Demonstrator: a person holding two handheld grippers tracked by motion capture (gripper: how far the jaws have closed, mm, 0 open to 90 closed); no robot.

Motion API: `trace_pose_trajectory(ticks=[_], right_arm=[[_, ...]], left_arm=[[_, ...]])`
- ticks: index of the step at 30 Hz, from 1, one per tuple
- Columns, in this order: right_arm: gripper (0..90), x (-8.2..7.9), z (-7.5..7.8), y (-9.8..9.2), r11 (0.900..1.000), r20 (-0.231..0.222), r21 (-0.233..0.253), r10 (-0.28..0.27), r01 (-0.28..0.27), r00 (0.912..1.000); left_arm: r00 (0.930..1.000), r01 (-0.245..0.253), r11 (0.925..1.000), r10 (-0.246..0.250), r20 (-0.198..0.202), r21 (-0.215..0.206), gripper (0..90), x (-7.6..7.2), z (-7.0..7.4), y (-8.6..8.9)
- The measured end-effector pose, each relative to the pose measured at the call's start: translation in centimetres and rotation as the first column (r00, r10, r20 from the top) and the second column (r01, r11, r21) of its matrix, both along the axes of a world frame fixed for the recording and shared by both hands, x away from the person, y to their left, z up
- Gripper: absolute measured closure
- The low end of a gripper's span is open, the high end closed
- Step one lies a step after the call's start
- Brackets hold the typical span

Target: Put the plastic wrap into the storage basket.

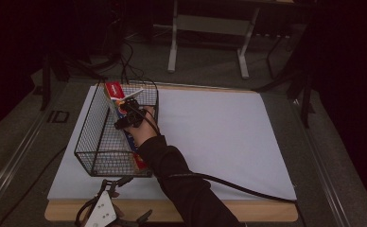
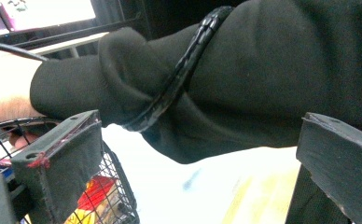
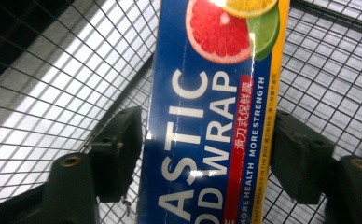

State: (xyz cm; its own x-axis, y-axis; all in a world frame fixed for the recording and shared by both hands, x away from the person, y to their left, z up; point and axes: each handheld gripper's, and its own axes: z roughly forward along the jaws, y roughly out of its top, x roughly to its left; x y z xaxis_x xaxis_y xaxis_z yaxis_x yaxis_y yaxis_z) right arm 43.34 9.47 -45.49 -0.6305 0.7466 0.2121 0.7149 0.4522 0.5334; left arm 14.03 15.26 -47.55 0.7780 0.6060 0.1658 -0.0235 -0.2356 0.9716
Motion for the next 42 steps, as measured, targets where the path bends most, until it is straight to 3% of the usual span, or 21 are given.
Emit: trace_pose_trajectory(ticks=[6,10,14,15,32,42], right_arm=[[23.9,-0.2,1.5,-0.7,0.998,0.015,0.048,0.04,-0.041,0.9991],[20.1,-0.8,2.9,-0.7,0.995,0.081,0.024,0.092,-0.094,0.9925],[19.7,-1.0,3.6,-1.3,0.995,0.099,0.03,0.097,-0.1,0.9904],[19.2,-1.0,4.0,-2.0,0.993,0.095,0.059,0.092,-0.098,0.9912],[17.9,-2.7,6.1,-8.9,0.988,0.174,0.082,0.114,-0.129,0.9782],[17.6,-4.0,6.2,-13.4,0.986,0.201,0.114,0.096,-0.12,0.9748]], left_arm=[[1.0,0.0,1.0,0.0,-0.002,0.004,1.3,0.0,0.0,-0.1],[1.0,-0.002,1.0,0.002,-0.002,0.005,1.2,0.0,-0.1,-0.1],[1.0,-0.002,1.0,0.002,-0.003,0.007,1.3,0.0,-0.1,-0.1],[1.0,-0.002,1.0,0.002,-0.002,0.008,1.3,0.0,-0.1,-0.1],[0.9999,-0.005,0.9995,0.005,-0.012,0.031,1.3,0.3,-0.3,-0.5],[0.9999,-0.006,0.9993,0.006,-0.014,0.038,1.3,0.3,-0.4,-0.6]])
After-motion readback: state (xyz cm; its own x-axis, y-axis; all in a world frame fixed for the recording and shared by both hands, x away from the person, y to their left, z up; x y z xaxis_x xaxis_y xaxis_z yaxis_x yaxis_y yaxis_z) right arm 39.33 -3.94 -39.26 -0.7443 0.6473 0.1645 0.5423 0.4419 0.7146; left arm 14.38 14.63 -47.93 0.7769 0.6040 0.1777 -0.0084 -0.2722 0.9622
